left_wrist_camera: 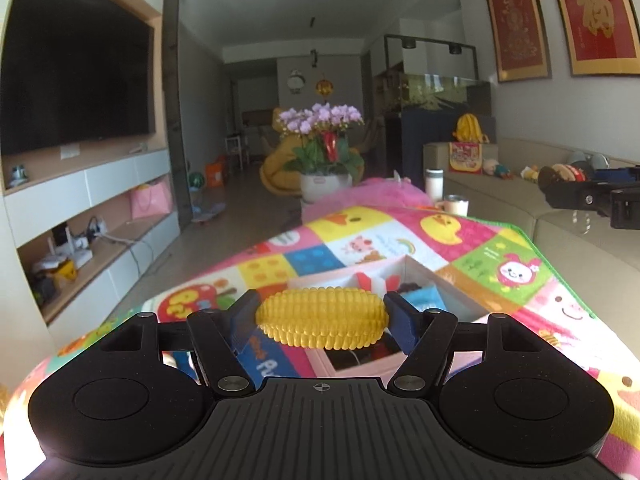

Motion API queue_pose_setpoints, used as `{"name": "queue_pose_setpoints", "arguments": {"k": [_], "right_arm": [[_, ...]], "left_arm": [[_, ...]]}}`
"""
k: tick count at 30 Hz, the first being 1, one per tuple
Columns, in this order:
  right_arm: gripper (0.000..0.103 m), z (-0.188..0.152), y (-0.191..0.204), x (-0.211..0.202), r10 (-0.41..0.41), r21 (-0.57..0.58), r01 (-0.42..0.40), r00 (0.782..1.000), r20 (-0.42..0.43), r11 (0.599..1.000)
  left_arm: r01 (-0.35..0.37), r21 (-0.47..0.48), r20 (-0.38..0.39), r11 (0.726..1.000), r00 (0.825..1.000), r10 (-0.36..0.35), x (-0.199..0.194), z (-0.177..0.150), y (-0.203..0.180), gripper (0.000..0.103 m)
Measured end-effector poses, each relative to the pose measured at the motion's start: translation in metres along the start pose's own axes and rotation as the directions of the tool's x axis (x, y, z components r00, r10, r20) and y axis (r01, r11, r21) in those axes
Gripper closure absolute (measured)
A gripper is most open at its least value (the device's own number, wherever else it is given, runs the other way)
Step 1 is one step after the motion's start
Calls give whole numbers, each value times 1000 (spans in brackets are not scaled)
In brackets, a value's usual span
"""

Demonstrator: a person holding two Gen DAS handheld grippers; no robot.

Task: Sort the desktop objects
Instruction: 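Carry the corn toy and keychain doll into the pink box and open both grippers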

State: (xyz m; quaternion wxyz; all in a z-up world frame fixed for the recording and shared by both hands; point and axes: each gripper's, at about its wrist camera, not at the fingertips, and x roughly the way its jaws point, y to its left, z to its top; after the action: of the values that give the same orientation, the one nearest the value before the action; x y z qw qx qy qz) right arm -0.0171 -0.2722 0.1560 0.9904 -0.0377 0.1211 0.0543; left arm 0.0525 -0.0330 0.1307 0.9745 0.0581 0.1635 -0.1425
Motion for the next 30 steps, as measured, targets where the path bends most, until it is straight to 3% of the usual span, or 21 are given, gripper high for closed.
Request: {"name": "queue_pose_setpoints", "arguments": {"k": [4,7,9,11,14,17,21,26,30], "right_arm": [[38,15,-5,2,-55,-60,60,995,77,996],[38,15,-1,11,-40,-85,46,997,66,995],[38,13,1,20,-35,-85,39,998,46,996],[38,11,1,28,-33,-68,34,999,21,997],[38,3,-4,41,-9,-31,7,999,-41,999],[38,-3,-6,55,-5,-22,3,996,-87,1000],[38,-2,0,78,21,3,-21,992,-126,1000],[38,17,29,112,46,-10,-48,993,-107,999],[38,39,49,163,52,33,-48,989,-138,998]], "left_arm": [[39,-44,13,998,999,-39,23,22,0,30],[79,-89,36,993,996,-77,54,41,-2,29],[123,-118,0,985,992,-124,79,51,0,10],[129,-151,-21,980,991,-134,90,54,6,7],[79,-187,-43,979,995,-88,87,40,17,5],[-43,-195,-81,980,996,28,78,8,24,3],[-183,-152,-158,971,975,159,64,-39,30,3],[-209,-141,-193,968,965,180,36,-70,46,2],[-237,-165,-209,957,957,201,14,-77,68,1]]}}
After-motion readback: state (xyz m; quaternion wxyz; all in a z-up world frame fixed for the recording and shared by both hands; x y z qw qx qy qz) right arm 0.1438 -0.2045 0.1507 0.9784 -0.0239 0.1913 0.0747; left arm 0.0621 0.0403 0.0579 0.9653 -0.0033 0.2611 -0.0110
